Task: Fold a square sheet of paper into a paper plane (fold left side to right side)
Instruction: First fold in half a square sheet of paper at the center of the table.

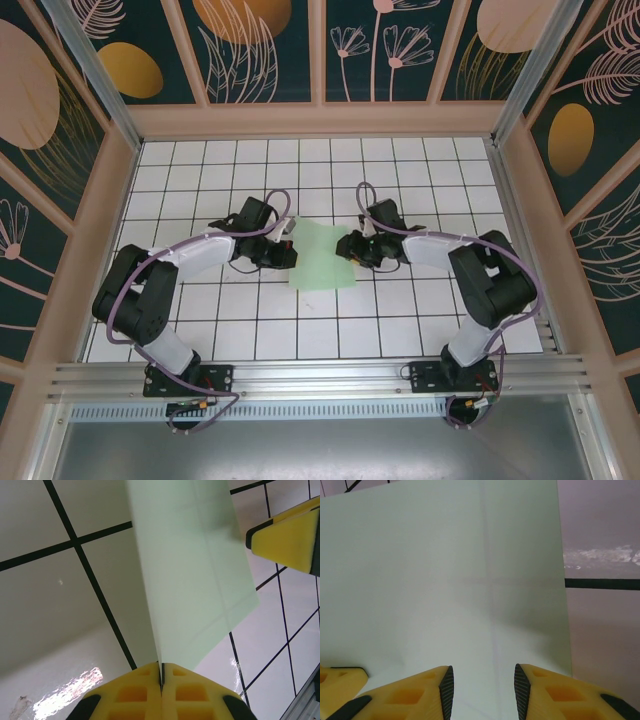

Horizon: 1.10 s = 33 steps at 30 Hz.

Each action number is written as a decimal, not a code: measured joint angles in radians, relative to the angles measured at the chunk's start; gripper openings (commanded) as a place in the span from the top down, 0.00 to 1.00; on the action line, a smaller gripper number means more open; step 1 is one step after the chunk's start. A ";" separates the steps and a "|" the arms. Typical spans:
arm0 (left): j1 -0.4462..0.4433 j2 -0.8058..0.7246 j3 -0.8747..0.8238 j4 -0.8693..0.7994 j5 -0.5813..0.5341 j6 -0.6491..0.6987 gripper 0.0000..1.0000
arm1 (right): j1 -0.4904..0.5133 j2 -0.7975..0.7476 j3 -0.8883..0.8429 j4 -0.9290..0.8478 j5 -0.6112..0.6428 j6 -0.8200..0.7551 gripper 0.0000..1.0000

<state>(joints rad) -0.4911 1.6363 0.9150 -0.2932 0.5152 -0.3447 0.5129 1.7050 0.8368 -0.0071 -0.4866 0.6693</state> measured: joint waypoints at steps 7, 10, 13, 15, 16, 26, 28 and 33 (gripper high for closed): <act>0.000 0.008 0.005 0.017 0.026 -0.018 0.71 | 0.017 0.032 0.000 -0.011 0.019 0.000 0.59; 0.000 0.012 0.006 0.043 0.042 -0.037 0.63 | 0.017 0.035 0.000 -0.015 0.023 -0.001 0.60; 0.000 0.020 0.007 0.078 0.061 -0.058 0.57 | 0.017 0.035 0.000 -0.015 0.023 -0.001 0.60; 0.000 0.026 0.007 0.097 0.071 -0.069 0.54 | 0.017 0.035 0.000 -0.015 0.023 -0.001 0.60; 0.000 0.029 0.007 0.108 0.077 -0.077 0.52 | 0.017 0.035 0.000 -0.015 0.023 -0.001 0.60; -0.039 0.061 0.021 0.184 0.113 -0.122 0.33 | 0.017 0.035 -0.020 0.029 0.010 0.014 0.59; -0.050 0.074 0.026 0.190 0.116 -0.122 0.32 | 0.017 0.035 -0.022 0.034 0.006 0.018 0.59; -0.061 0.093 0.029 0.205 0.117 -0.131 0.32 | 0.014 0.030 -0.035 0.056 0.003 0.021 0.59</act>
<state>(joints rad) -0.5518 1.7294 0.9443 -0.0879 0.6323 -0.4755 0.5270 1.7351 0.8017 0.0490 -0.4831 0.6907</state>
